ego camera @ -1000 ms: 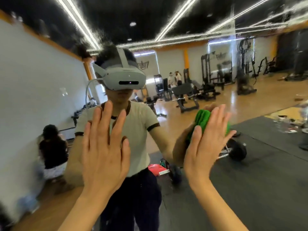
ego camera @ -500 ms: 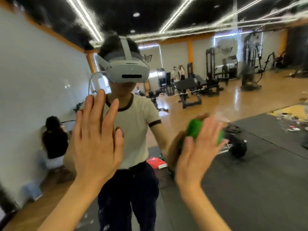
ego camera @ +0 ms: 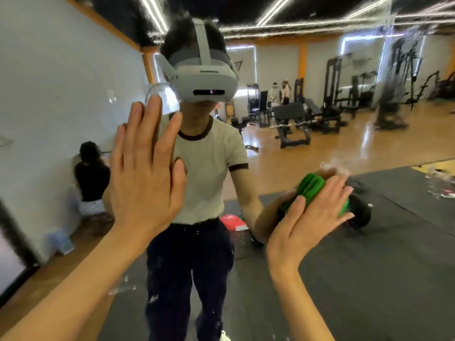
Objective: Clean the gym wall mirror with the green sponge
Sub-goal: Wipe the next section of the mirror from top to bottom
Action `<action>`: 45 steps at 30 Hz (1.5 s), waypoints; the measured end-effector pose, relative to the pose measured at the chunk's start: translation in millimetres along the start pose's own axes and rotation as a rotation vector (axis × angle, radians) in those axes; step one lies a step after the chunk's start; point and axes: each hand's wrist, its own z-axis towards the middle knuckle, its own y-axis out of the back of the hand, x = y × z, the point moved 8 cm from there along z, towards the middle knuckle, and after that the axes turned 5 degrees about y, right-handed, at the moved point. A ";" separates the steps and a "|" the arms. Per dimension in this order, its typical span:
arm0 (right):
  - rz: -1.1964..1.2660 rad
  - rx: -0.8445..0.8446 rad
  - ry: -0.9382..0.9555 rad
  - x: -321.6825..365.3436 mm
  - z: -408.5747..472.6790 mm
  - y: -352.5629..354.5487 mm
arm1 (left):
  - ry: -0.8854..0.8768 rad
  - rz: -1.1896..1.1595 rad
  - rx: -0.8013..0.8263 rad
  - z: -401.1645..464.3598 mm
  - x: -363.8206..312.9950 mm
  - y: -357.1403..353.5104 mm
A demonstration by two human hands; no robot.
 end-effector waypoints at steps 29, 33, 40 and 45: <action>-0.253 0.388 1.341 -61.5 -57.5 9.2 | -0.013 0.089 0.127 -66.3 3.1 -14.8; -0.101 0.159 0.991 29.7 39.9 -3.7 | -0.006 0.090 0.124 -64.5 1.6 -13.5; -0.146 0.387 1.155 -32.0 -76.9 -4.8 | 0.002 0.073 0.114 -64.6 2.5 -10.3; -0.181 0.428 1.324 -40.3 -90.4 1.7 | -0.007 0.079 0.072 -65.3 0.8 -10.5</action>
